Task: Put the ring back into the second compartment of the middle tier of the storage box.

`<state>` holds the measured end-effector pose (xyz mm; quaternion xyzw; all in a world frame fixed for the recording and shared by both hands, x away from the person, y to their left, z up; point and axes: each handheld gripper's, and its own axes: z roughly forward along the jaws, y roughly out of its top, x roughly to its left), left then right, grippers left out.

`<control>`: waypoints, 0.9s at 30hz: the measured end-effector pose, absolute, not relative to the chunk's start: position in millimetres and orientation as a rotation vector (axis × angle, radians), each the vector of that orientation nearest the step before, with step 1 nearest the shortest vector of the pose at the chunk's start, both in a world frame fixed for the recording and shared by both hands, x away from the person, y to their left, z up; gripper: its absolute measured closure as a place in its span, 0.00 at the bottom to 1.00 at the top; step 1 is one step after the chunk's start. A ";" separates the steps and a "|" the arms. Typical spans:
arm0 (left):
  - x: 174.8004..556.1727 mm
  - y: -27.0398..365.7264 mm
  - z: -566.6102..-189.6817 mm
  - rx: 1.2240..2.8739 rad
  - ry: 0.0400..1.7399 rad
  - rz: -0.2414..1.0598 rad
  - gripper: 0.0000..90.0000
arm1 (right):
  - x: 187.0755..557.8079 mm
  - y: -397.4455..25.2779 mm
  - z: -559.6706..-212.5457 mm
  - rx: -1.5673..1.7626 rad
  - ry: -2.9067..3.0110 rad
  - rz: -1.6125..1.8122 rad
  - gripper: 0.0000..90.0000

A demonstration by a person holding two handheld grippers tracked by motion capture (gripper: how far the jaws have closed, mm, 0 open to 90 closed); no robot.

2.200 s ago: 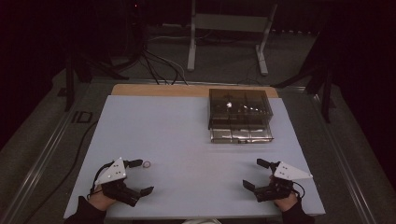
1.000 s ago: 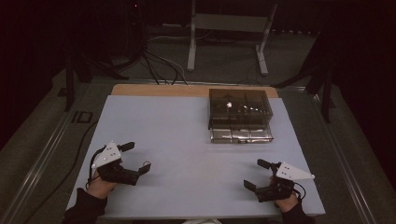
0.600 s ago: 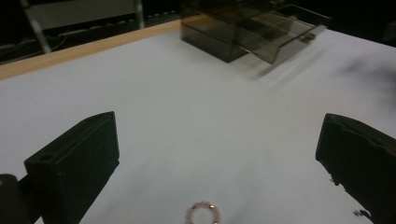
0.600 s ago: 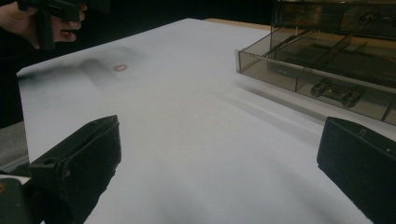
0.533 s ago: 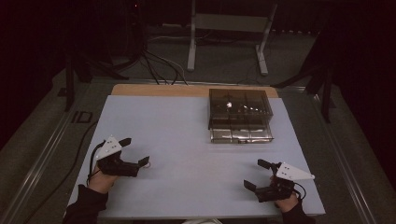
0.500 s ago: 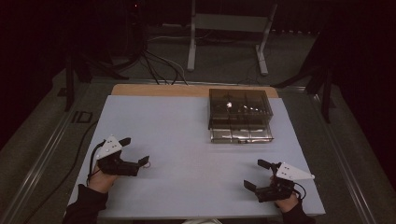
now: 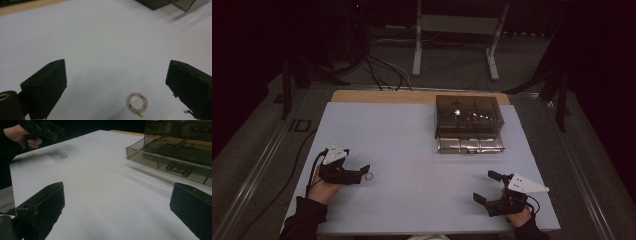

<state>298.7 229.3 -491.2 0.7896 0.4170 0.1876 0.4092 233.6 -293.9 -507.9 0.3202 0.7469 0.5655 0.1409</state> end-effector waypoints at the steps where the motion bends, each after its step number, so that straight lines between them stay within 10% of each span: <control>1: 298.8 228.2 -492.2 2.012 1.060 0.458 0.08 | 233.6 -293.9 -508.5 0.925 2.161 1.626 0.00; 27: 301.5 209.8 -510.8 2.226 1.058 0.358 0.60 | 234.4 -294.0 -509.7 0.930 2.170 1.619 0.00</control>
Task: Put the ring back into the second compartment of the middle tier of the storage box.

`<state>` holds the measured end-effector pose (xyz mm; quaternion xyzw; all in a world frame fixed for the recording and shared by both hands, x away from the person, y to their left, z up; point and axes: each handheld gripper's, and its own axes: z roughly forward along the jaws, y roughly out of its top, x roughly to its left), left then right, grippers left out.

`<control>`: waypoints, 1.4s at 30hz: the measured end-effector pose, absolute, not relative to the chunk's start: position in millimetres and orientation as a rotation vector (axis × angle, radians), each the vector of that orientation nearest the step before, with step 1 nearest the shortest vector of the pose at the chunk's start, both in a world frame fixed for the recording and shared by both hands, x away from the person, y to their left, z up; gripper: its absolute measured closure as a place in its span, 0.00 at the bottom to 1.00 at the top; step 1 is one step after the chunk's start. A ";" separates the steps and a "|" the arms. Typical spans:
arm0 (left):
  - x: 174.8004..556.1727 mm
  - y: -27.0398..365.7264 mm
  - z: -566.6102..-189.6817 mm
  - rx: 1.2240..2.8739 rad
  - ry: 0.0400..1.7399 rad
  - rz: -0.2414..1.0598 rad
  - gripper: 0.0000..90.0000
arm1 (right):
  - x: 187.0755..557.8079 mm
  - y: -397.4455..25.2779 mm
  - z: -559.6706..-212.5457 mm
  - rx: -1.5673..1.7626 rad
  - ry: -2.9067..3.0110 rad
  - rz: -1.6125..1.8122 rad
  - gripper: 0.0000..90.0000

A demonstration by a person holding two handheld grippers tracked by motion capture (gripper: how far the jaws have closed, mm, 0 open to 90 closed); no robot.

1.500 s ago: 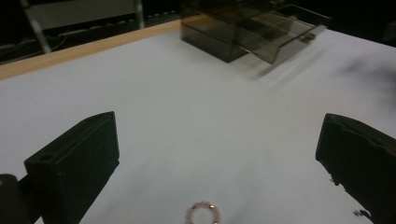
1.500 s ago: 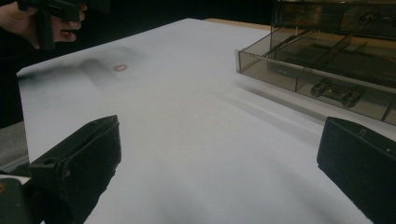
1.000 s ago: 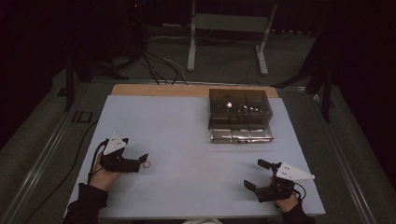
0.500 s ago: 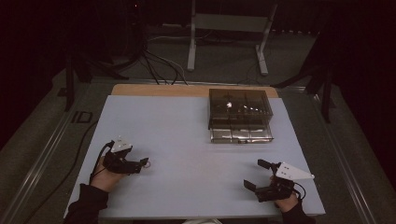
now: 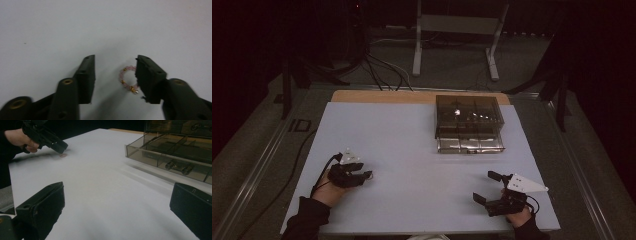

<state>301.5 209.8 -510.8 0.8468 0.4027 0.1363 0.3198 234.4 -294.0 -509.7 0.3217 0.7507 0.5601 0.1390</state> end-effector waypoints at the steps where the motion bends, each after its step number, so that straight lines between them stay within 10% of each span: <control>1: 301.4 208.8 -511.6 2.228 1.061 0.364 0.63 | 234.3 -293.9 -509.4 0.930 2.168 1.621 0.00; 8: 303.5 208.1 -514.1 2.255 1.044 0.335 0.80 | 234.2 -293.6 -509.5 0.930 2.170 1.617 0.00; 42: 305.1 197.8 -510.2 2.326 1.046 0.342 0.99 | 234.9 -291.2 -510.9 0.937 2.186 1.607 0.00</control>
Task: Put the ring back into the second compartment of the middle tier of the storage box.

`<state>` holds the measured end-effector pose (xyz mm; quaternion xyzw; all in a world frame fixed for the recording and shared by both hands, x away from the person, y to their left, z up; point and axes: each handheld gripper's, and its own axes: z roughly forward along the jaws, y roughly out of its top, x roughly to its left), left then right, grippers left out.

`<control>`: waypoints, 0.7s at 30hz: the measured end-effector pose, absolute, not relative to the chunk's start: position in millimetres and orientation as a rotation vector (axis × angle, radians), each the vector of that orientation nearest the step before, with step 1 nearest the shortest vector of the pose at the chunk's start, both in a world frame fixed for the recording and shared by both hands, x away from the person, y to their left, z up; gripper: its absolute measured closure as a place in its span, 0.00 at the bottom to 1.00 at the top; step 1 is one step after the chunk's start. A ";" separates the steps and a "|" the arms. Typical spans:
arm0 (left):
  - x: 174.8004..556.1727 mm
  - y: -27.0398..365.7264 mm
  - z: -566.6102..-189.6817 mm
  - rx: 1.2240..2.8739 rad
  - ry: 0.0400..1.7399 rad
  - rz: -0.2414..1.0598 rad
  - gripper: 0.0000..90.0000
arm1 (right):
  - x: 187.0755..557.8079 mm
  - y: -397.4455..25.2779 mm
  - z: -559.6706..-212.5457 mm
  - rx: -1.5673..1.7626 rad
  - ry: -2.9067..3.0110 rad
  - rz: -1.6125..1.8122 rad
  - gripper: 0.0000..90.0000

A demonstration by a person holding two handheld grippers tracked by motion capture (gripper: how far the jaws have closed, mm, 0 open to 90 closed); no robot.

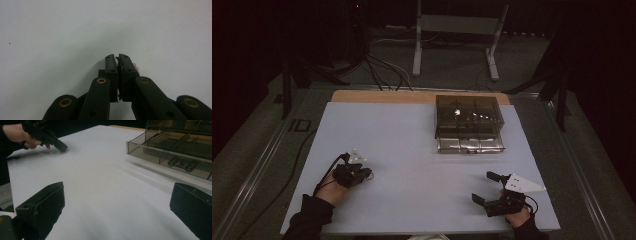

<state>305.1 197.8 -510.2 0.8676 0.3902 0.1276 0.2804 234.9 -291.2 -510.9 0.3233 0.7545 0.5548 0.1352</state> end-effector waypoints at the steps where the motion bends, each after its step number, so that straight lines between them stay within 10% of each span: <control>1: 305.2 198.1 -510.1 2.323 1.047 0.338 0.99 | 234.9 -291.6 -510.9 0.940 2.183 1.613 0.00; 21: 302.5 197.9 -498.7 2.278 1.059 0.346 1.00 | 235.6 -292.9 -512.0 0.954 2.172 1.597 0.00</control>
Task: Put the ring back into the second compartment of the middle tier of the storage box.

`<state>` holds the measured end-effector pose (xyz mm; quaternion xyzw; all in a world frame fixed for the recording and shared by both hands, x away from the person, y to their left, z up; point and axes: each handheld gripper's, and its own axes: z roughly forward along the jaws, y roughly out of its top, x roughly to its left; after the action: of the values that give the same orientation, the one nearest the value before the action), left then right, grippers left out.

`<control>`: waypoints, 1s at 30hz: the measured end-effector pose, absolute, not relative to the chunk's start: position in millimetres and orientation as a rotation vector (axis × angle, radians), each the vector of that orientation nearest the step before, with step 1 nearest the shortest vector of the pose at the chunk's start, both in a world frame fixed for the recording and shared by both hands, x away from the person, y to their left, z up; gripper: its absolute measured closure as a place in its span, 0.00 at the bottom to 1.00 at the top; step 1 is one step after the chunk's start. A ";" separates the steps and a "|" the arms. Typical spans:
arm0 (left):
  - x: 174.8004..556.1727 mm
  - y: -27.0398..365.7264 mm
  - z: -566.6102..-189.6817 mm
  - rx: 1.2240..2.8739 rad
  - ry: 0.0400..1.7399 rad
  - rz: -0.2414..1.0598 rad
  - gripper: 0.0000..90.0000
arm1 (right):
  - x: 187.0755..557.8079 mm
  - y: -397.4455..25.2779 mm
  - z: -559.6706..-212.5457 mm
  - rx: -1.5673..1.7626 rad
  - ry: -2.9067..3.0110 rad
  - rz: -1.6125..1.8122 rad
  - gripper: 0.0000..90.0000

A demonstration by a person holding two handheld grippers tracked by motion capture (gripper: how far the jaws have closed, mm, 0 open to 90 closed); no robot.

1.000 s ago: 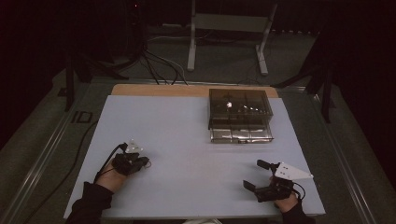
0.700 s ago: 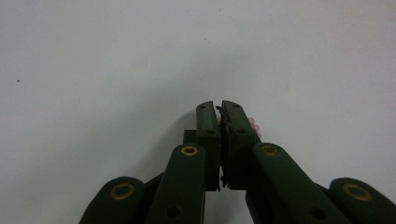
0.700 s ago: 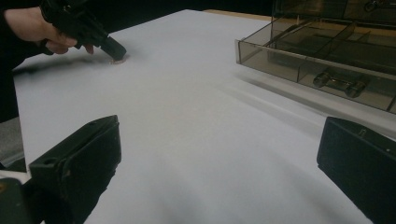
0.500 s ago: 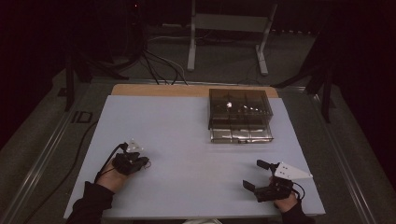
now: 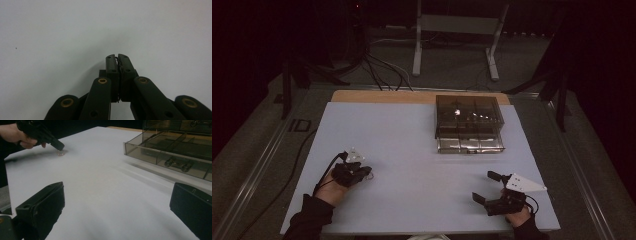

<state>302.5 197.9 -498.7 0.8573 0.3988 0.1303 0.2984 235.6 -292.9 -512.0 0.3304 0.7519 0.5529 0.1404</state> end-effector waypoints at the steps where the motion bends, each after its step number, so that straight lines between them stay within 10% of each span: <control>1: 302.4 197.9 -498.0 2.277 1.058 0.340 1.00 | 235.8 -293.2 -512.0 0.955 2.173 1.594 0.00; 30: 321.3 170.9 -469.2 2.276 0.957 0.347 1.00 | 235.1 -291.9 -512.2 0.946 2.182 1.591 0.00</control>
<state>321.3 170.9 -469.2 0.8654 0.3638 0.1317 0.3184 235.1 -291.9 -512.2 0.3274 0.7551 0.5506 0.1396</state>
